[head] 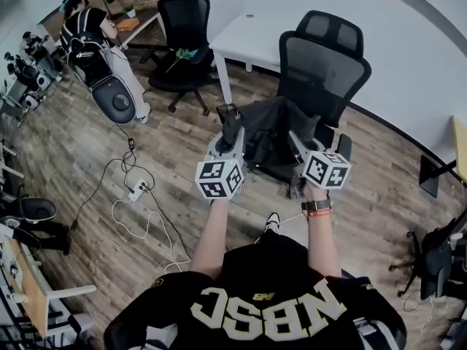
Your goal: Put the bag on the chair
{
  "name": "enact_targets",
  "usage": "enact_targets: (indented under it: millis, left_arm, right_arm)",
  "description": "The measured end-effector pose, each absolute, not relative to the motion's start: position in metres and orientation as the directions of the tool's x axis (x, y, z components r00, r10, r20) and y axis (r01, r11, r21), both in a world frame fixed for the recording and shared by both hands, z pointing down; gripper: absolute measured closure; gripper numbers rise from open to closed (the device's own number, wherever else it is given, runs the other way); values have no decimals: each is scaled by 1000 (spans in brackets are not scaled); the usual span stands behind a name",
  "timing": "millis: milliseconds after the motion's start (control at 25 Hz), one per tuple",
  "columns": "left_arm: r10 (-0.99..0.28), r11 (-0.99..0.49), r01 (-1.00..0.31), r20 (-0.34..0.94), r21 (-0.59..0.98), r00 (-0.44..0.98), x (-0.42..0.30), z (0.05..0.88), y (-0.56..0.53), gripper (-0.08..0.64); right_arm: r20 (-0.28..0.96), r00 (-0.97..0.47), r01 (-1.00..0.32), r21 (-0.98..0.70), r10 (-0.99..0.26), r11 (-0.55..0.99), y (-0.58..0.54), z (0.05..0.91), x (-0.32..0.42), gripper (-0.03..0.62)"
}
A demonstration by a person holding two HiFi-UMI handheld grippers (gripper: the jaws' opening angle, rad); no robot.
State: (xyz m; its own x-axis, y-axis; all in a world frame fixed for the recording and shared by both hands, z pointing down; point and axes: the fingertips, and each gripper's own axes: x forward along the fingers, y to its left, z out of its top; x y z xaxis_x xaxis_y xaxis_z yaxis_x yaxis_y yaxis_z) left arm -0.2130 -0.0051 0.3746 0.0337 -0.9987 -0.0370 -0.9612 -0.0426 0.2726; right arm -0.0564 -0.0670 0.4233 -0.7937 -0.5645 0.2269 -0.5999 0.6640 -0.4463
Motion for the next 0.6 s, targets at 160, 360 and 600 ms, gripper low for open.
enact_targets:
  millis: [160, 360, 600]
  left_arm:
    - [-998, -62, -962, -29, 266, 56, -197, 374, -57, 476]
    - [-996, -92, -965, -43, 248, 84, -162, 369, -113, 476]
    - [-990, -126, -970, 36, 206, 136, -132, 391, -156, 472]
  right_arm:
    - [220, -780, -615, -445, -586, 652, -114, 420, -39, 483]
    - [198, -767, -624, -449, -611, 639, -170, 419, -4, 485]
    - [222, -739, -644, -512, -636, 569, -213, 448, 19, 486]
